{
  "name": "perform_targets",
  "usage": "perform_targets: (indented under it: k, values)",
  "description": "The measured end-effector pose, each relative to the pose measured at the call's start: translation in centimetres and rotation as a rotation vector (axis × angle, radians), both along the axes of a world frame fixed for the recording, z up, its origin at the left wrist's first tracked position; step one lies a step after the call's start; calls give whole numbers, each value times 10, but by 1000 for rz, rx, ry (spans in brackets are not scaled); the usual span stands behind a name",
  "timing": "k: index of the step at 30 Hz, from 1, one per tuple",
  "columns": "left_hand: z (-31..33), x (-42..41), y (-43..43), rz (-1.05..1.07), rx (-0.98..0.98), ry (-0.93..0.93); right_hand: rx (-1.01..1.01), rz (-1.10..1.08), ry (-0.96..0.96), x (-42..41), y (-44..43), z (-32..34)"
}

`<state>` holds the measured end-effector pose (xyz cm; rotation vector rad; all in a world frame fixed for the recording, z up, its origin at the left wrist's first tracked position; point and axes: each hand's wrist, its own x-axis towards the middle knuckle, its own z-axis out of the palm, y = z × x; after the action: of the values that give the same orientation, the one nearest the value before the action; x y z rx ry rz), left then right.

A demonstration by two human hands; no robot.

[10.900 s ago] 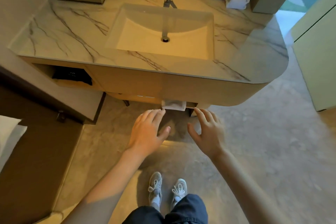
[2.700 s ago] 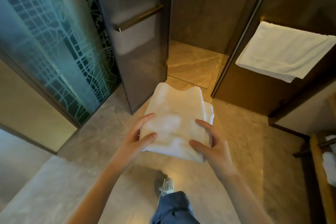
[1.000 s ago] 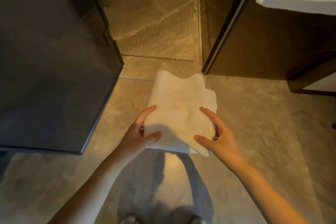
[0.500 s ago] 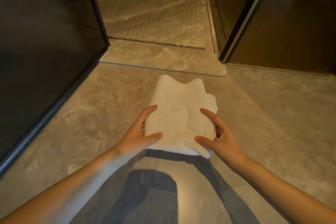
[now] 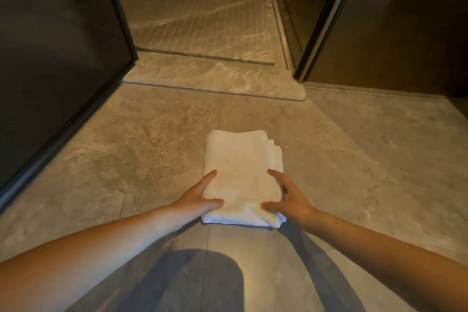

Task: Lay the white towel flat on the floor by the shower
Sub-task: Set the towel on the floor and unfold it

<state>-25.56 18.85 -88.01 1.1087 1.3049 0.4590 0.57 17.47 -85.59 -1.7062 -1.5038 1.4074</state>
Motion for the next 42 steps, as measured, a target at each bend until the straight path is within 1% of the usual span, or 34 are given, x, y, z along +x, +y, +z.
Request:
perform_targets:
  k: [3,4,5,6,7,8,9,10,11,12,14,20,24,32,34,37,38,39,41,42]
  values:
    - [-6,1,5,-87,32,78,-39,10,-53,1,-2,-7]
    - [-5,0,8,-145,41,128,-44,33,-94,2,-1,-8]
    - [-2,-1,10,-234,60,225,-45,68,-162,3,2,-7]
    - [2,-3,12,-349,101,389,-33,109,-265,4,4,-6]
    - [5,-5,14,-459,184,605,-1,141,-397,4,5,-5]
    - [7,-6,15,-529,324,821,66,152,-535,3,5,-3]
    - [10,-4,14,-559,501,973,168,151,-657,0,4,-3]
    - [13,-1,13,-568,676,1040,283,153,-742,-5,4,-2]
    - [14,4,13,-577,820,1046,374,168,-782,-11,5,-3]
    - [14,10,14,-588,920,1021,430,191,-788,-19,6,-4]
    - [10,22,18,-607,987,984,459,240,-776,-34,9,-9]
    - [-26,38,20,-586,885,920,393,344,-835,-44,13,-40]
    - [-38,37,17,-570,938,931,429,343,-821,-45,9,-54]
    - [-36,37,16,-547,967,927,400,339,-813,-47,9,-53]
    - [-33,37,15,-558,938,952,388,372,-809,-47,12,-49]
    - [-32,38,16,-581,902,968,371,437,-750,-39,14,-39]
    - [-30,39,18,-601,888,978,378,429,-729,-32,15,-34]
    - [-26,41,19,-634,874,995,397,373,-717,-24,14,-28]
    - [-18,45,19,-716,874,1010,431,163,-688,-1,10,-15]
    - [-15,48,16,-756,883,987,427,94,-668,12,7,-9]
